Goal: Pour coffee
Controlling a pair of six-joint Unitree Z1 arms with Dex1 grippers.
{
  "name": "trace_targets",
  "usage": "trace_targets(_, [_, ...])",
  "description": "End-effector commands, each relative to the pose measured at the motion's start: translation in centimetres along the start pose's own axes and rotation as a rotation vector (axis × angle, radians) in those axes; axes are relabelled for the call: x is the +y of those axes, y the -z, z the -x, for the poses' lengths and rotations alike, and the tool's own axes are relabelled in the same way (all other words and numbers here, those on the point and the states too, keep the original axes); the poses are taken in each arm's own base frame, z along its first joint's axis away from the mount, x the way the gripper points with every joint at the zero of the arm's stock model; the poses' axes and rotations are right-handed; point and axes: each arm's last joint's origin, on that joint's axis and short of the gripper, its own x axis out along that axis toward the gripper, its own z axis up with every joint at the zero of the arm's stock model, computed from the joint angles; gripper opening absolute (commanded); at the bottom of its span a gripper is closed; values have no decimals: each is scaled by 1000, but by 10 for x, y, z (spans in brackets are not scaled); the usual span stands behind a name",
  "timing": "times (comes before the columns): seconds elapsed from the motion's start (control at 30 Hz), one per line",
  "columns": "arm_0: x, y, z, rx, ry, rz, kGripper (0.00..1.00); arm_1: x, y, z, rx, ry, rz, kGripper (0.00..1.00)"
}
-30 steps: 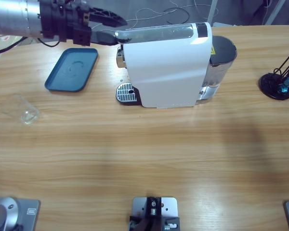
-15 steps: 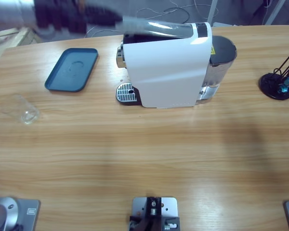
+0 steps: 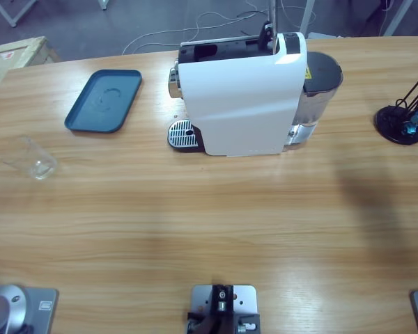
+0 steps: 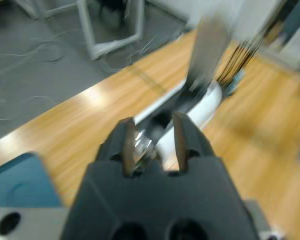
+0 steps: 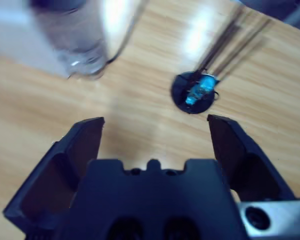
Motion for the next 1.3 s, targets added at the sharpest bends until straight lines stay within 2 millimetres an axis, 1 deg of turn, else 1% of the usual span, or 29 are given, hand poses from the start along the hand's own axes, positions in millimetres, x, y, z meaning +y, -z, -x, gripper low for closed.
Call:
trace_targets(0.03, [-3,81,55,113,-123,-185,991,-11,2,-89,169,180,-222,800])
trace_targets(0.07, [-3,90,59,125,-121,-186,991,-12,5,-99,176,189,-238,794])
trace_targets(0.13, [-3,105,63,153,-121,-182,991,-15,11,-113,181,215,-279,683])
trace_targets(0.27, [-3,126,70,186,-125,-174,991,-25,21,-123,162,253,-331,669])
trace_targets(0.37, [-3,134,72,199,-126,-152,991,-30,22,-135,171,257,-347,660])
trace_targets(0.47, [-3,134,73,197,-127,-142,991,-33,20,-144,159,250,-361,656])
trace_targets(0.53, [-3,134,74,192,-127,-139,991,-34,18,-149,154,246,-366,622])
trace_targets(0.57, [-3,134,75,190,-128,-138,991,-36,18,-151,155,247,-369,572])
trace_targets(0.63, [-3,134,76,189,-128,-138,991,-38,18,-156,153,240,-376,509])
trace_targets(0.67, [-3,135,76,189,-129,-137,991,-39,17,-158,155,241,-376,435])
trace_targets(0.8, [-3,135,76,188,-135,-131,991,-43,21,-162,166,244,-392,422])
trace_targets(0.83, [-2,135,77,187,-140,-130,991,-43,20,-163,166,243,-395,397])
trace_targets(0.87, [-2,135,77,185,-142,-130,991,-44,20,-164,165,241,-397,327])
trace_targets(0.9, [-2,134,77,183,-143,-130,991,-45,20,-164,163,236,-397,298])
trace_targets(0.97, [-2,135,79,181,-146,-127,991,-44,20,-165,168,226,-397,280])
trace_targets(1.0, [-2,136,79,181,-148,-125,991,-44,21,-165,168,226,-397,205])
trace_targets(1.03, [-2,136,80,179,-150,-124,991,-45,21,-166,168,225,-399,177])
trace_targets(1.3, [-2,138,85,169,-156,-119,991,-49,18,-169,143,227,-424,179])
